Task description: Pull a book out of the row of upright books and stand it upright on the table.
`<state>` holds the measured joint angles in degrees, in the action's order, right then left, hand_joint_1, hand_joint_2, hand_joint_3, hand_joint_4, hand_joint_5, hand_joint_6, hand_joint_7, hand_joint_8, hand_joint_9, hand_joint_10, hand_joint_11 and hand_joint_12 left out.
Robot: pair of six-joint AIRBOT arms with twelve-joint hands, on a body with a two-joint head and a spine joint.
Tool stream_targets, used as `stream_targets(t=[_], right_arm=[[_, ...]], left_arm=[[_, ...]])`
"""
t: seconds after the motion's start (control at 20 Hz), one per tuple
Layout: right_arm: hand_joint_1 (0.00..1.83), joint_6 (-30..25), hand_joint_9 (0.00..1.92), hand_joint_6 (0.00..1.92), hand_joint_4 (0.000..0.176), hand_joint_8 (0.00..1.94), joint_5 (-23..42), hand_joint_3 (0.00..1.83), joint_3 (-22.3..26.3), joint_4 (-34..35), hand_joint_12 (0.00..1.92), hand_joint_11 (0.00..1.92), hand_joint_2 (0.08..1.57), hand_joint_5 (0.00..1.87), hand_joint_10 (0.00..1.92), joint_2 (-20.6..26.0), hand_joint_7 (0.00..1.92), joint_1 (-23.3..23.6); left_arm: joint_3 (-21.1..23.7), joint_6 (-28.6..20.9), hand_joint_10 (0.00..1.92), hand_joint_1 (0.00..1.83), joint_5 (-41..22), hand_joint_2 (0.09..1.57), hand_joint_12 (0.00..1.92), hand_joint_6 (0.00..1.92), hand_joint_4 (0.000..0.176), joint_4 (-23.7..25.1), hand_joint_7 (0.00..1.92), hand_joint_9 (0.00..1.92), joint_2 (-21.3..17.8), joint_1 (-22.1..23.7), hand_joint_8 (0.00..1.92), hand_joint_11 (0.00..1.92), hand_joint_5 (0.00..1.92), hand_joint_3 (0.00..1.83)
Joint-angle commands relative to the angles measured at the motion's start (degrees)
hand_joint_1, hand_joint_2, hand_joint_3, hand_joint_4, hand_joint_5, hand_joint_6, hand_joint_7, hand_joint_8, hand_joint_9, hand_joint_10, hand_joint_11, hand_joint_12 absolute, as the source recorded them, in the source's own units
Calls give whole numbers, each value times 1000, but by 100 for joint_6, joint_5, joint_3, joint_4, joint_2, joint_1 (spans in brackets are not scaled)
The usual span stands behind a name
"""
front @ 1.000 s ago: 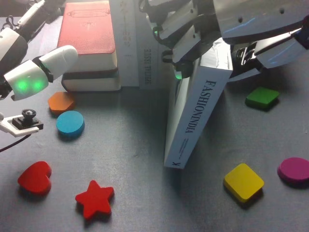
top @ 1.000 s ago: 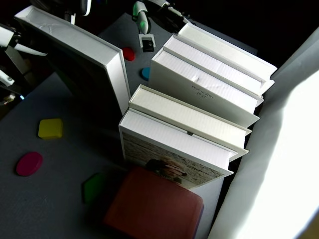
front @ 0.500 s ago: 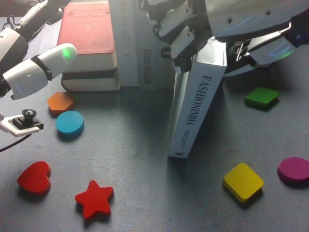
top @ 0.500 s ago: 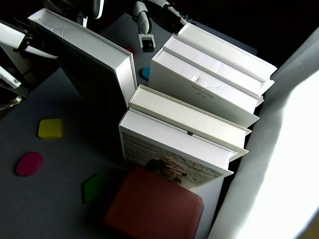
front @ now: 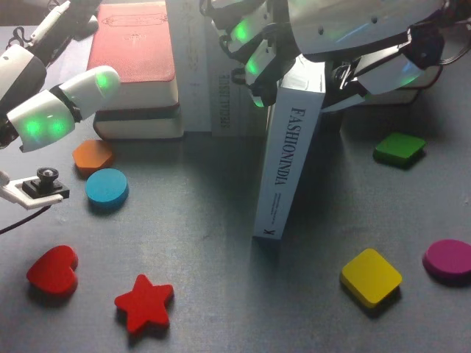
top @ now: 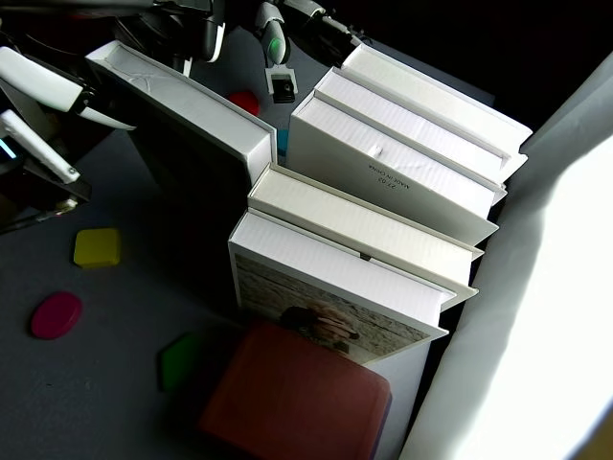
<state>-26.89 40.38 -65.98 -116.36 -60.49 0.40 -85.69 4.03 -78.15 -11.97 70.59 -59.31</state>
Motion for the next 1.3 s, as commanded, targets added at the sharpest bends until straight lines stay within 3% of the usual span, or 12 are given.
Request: stream_targets(t=[0.0, 0.2, 0.4, 0.45, 0.6, 0.65, 0.8, 0.85, 0.95, 1.1, 1.15, 1.25], right_arm=[[1185, 51, 0, 1197, 0, 1424, -254, 0, -12, 203, 1921, 0, 1237, 913, 1409, -23, 575, -3], [1185, 54, 0, 1197, 0, 1424, -319, 0, -23, 167, 1921, 0, 1237, 913, 1409, -34, 575, -62], [1185, 54, 0, 1197, 0, 1424, -349, 0, -21, 119, 1921, 0, 1237, 913, 1409, -49, 575, -94], [1185, 56, 0, 1197, 0, 1424, -412, 0, -21, 38, 1921, 0, 1237, 913, 1409, -81, 575, -133], [1185, 57, 0, 1197, 0, 1424, -578, 0, -24, -68, 1921, 0, 1237, 913, 1409, -122, 575, -239], [1185, 58, 0, 1197, 0, 1424, -603, 0, -24, -68, 1921, 0, 1237, 913, 1409, -124, 575, -259], [1185, 65, 0, 1197, 0, 1424, -641, 0, -33, -90, 1921, 0, 1237, 913, 1409, -146, 575, -349], [1185, 65, 0, 1197, 0, 1424, -651, 0, -42, -109, 1921, 0, 1237, 913, 1409, -161, 575, -381], [1185, 66, 0, 1197, 0, 1424, -689, 0, -68, -120, 1921, 0, 1237, 913, 1409, -184, 575, -478], [1185, 67, 0, 1197, 0, 1424, -744, 0, -71, -51, 1921, 0, 1237, 913, 1409, -151, 575, -543], [1185, 67, 0, 1197, 0, 1424, -750, 0, -71, -21, 1921, 0, 1237, 913, 1409, -140, 575, -557], [1185, 67, 0, 1197, 0, 1424, -800, 0, -73, 2, 1921, 0, 1237, 913, 1409, -117, 575, -613]], left_arm=[[-36, -50, 0, 338, -685, 1366, 498, 4, 30, -98, 0, 0, 34, 75, 0, 0, 10, 1], [-97, -70, 0, 281, -648, 1374, 164, 0, 72, -80, 0, 0, 90, 83, 0, 0, 0, 0], [-103, -74, 0, 252, -624, 1365, 0, 0, 37, -66, 0, 0, 99, 96, 0, 0, 0, 0], [-128, -89, 0, 270, -586, 1362, 0, 0, 0, -67, 0, 0, 118, 96, 0, 0, 0, 0], [-201, -125, 0, 395, -531, 1336, 3, 0, 18, -67, 0, 0, 171, 96, 0, 7, 0, 0], [-215, -133, 0, 404, -506, 1335, 8, 1, 8, -69, 0, 0, 180, 100, 0, 15, 2, 0], [-233, -149, 8, 438, -426, 1298, 397, 6, 0, -80, 26, 27, 195, 99, 4, 1, 81, 12], [-248, -151, 6, 414, -404, 1312, 248, 9, 8, -80, 4, 5, 205, 99, 0, 0, 51, 11], [-307, -172, 0, 261, -350, 1317, 379, 2, 54, -78, 0, 0, 249, 98, 0, 0, 10, 2], [-357, -215, 0, 235, -303, 1323, 427, 3, 54, -75, 0, 0, 288, 99, 0, 0, 14, 2], [-361, -224, 2, 309, -291, 1330, 551, 4, 33, -72, 2, 5, 294, 99, 0, 0, 21, 1], [-398, -242, 6, 383, -228, 1317, 778, 0, 48, -66, 0, 22, 331, 103, 0, 0, 0, 0]])
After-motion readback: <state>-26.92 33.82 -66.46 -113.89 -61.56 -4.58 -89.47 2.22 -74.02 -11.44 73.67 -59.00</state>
